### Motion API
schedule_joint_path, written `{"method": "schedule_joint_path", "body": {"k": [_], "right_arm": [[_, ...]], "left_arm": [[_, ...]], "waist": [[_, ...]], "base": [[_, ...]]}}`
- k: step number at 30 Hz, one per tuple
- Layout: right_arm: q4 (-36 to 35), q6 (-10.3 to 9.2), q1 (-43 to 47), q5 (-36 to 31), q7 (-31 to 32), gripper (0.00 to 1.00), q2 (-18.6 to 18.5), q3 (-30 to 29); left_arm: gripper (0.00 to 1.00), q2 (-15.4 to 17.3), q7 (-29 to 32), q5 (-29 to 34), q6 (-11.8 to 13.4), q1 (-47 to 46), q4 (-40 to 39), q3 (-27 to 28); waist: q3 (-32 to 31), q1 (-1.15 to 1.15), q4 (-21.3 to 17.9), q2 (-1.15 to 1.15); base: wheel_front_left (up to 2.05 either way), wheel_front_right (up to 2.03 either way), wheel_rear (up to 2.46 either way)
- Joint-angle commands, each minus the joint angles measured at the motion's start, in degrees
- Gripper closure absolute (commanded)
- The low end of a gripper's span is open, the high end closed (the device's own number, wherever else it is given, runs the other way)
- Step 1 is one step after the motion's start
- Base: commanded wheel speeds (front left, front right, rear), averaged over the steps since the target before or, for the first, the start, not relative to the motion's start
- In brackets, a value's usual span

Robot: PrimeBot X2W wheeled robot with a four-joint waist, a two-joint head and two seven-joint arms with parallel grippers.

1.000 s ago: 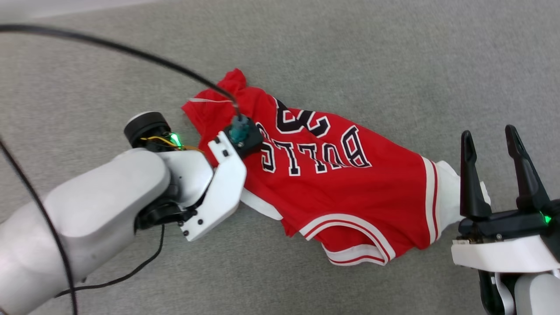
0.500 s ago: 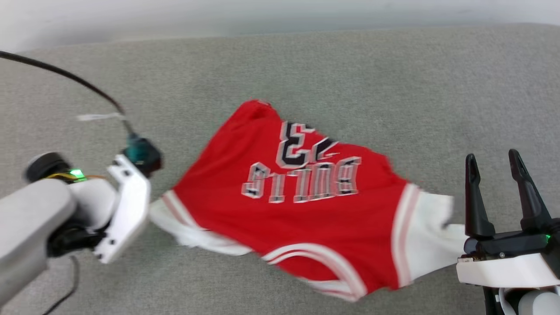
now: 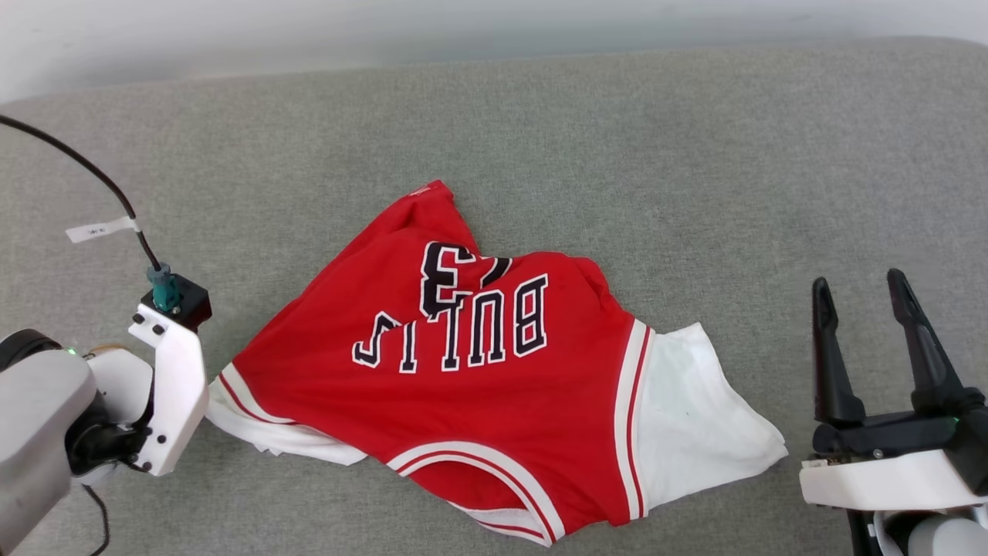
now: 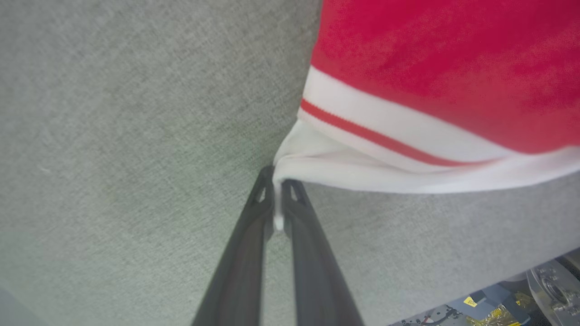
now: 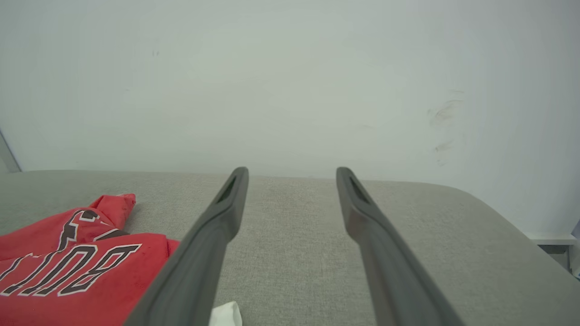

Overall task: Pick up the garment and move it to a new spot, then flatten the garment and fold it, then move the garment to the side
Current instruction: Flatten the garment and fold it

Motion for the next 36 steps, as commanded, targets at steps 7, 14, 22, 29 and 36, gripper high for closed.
{"method": "schedule_joint_path", "body": {"k": [7, 14, 22, 29, 36], "right_arm": [[0.3, -0.04, 2.2, -0.2, -0.1, 0.0, 0.1, -1.3], [-0.1, -0.04, 2.6, 0.3, -0.1, 0.0, 0.1, -0.9], [-1.0, -0.04, 0.9, 0.7, -0.1, 0.0, 0.1, -0.5], [-1.7, -0.04, -1.3, 0.0, -0.1, 0.0, 0.1, 0.5], [-2.2, -0.04, -2.9, 0.1, -0.1, 0.0, 0.2, 0.7]], "left_arm": [[0.0, -2.1, -4.7, 0.4, 0.2, -1.6, 0.5, 1.1], [0.0, -0.4, -3.5, -0.4, 0.2, -7.5, -5.9, 3.1], [0.0, -2.2, 0.4, -0.8, 0.3, -13.8, -10.5, 4.7], [0.0, -6.1, 8.0, -1.2, 0.2, -18.2, -9.4, 2.6], [0.0, -7.9, 13.3, 0.8, 0.1, -19.4, -8.2, 0.4]], "waist": [[-2.9, 0.0, 1.4, 0.0], [-4.0, 0.0, 2.4, 0.0], [-1.7, 0.0, 1.2, 0.0], [2.2, 0.0, -1.1, 0.0], [5.4, 0.0, -3.0, 0.0]], "base": [[0.0, 0.0, 0.0], [0.0, 0.0, 0.0], [0.0, 0.0, 0.0], [0.0, 0.0, 0.0], [0.0, 0.0, 0.0]]}}
